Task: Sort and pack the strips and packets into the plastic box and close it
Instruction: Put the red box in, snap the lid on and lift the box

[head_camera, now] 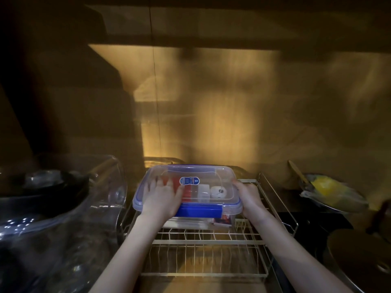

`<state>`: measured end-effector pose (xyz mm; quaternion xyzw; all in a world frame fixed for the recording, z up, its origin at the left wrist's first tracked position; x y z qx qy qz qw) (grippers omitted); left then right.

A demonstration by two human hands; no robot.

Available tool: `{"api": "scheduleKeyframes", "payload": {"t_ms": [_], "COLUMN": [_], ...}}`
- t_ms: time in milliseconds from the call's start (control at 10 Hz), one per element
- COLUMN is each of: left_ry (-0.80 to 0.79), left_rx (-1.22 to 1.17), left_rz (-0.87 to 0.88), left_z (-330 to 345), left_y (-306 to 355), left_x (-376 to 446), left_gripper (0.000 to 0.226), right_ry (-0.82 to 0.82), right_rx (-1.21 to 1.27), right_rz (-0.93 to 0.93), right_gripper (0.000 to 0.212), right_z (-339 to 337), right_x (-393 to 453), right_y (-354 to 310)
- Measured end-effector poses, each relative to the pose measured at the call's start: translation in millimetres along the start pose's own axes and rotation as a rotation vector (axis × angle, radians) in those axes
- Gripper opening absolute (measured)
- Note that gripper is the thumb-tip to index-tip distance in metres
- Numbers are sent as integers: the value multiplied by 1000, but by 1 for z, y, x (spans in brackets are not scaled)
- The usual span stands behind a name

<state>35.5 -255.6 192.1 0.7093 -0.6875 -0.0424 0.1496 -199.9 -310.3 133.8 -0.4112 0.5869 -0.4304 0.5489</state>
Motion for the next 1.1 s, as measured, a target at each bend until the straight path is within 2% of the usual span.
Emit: {"api": "scheduleKeyframes", "payload": {"t_ms": [100, 200, 300, 400, 500, 800, 900, 1000, 1100], "left_ry": [-18, -23, -51, -53, -45, -55, -124, -198, -52], "left_rx": [11, 20, 55, 54, 64, 67, 136, 197, 57], "left_rz": [-10, -6, -22, -20, -28, -65, -130, -157, -71], "left_z": [2, 1, -1, -1, 2, 9, 9, 3, -35], "left_y": [-2, -3, -5, -4, -6, -12, -8, -1, 21], "left_x": [10, 19, 25, 28, 33, 39, 38, 45, 55], "left_gripper": [61, 60, 58, 59, 61, 62, 59, 48, 47], "right_ry": [19, 47, 65, 74, 71, 81, 172, 174, 118], "right_rx": [27, 28, -14, -70, -80, -252, -286, -95, 78], "right_rz": [33, 59, 59, 65, 70, 4, -101, -361, -704], "right_gripper": [43, 60, 62, 40, 31, 30, 36, 23, 20], "right_z": [1, 5, 13, 16, 17, 18, 6, 0, -22], "right_x": [11, 22, 28, 34, 38, 30, 10, -37, -133], "right_y": [-1, 0, -6, -11, -14, -32, -61, -114, -180]}}
Point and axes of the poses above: each hand's wrist, its own x-axis towards the middle knuckle, its own z-axis out of the palm, y = z × x, the point moved 10 cm from there along x, towards the middle knuckle, and after that the axes turned 5 degrees about z, right-handed, at the moved point
